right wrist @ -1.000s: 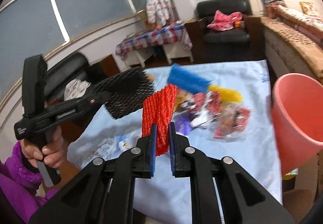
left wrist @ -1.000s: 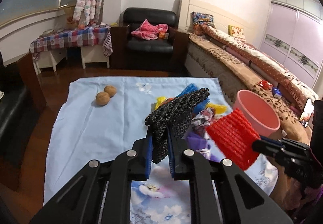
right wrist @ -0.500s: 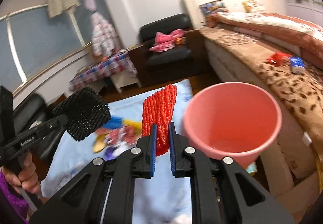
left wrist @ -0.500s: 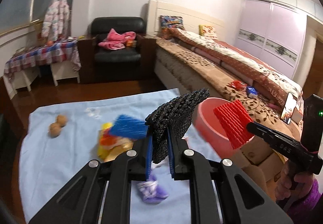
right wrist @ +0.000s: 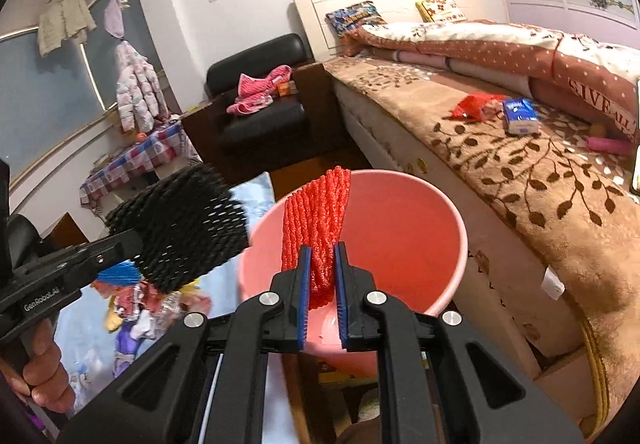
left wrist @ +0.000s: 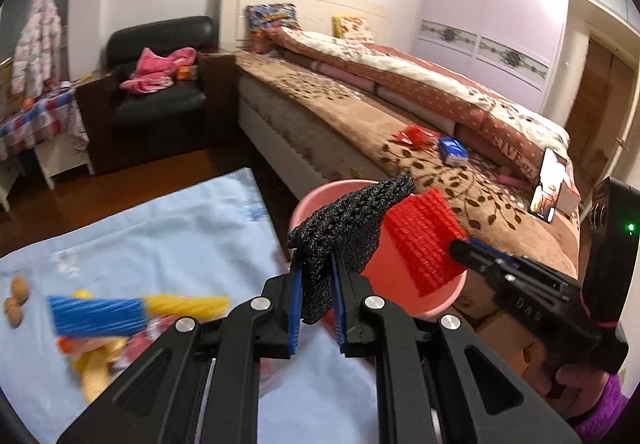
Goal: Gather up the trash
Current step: 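Carry both sleeves over the pink bucket and open both tools to drop them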
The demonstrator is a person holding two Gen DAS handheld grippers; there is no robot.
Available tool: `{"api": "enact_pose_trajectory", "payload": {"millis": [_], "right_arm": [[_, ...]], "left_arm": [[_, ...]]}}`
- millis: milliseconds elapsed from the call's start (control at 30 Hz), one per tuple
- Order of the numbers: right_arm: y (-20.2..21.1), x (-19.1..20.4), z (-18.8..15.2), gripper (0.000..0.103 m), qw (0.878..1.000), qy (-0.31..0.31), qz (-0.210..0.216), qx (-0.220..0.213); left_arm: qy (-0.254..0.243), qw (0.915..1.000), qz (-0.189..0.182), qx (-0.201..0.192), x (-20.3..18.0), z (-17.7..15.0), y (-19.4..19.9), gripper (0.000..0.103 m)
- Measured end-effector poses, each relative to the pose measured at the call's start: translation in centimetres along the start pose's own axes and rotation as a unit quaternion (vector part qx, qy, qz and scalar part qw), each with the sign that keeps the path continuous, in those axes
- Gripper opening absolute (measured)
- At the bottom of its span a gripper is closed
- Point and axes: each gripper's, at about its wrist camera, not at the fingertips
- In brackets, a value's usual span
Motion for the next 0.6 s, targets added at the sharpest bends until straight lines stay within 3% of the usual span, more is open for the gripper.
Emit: {"api": "enact_pose_trajectory", "payload": {"millis": [167, 400, 533, 600], "right_arm": [[-1.4, -1.4, -0.2, 0.012, 1.0, -0.021, 0.001, 0.015], [-2.8, -2.3, -0.2, 0.012, 0.999, -0.03, -0.019, 0.026], [-3.4, -2.7, -0.2, 0.013, 0.998, -0.049, -0.014, 0.037], [-4.0, -3.1, -0.3, 0.022, 0.996, -0.068, 0.005, 0.051]], "left_arm": [[-0.014, 0.9997, -0.008, 0.021, -2.0, 0.2, -4.0, 0.013], [-0.006, 0.9991, -0.004, 0.043, -1.7, 0.2, -7.1, 0.016], [0.009, 0.9988, -0.007, 0.049, -1.1, 0.1, -7.3, 0.042], [0.012, 0.9988, -0.007, 0.047, -1.0, 0.2, -7.2, 0.046]]}}
Point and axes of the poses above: each gripper's, at about its wrist camera, not at the fingertips, and y roughly against the way its jaws point, x to its left, z to its top
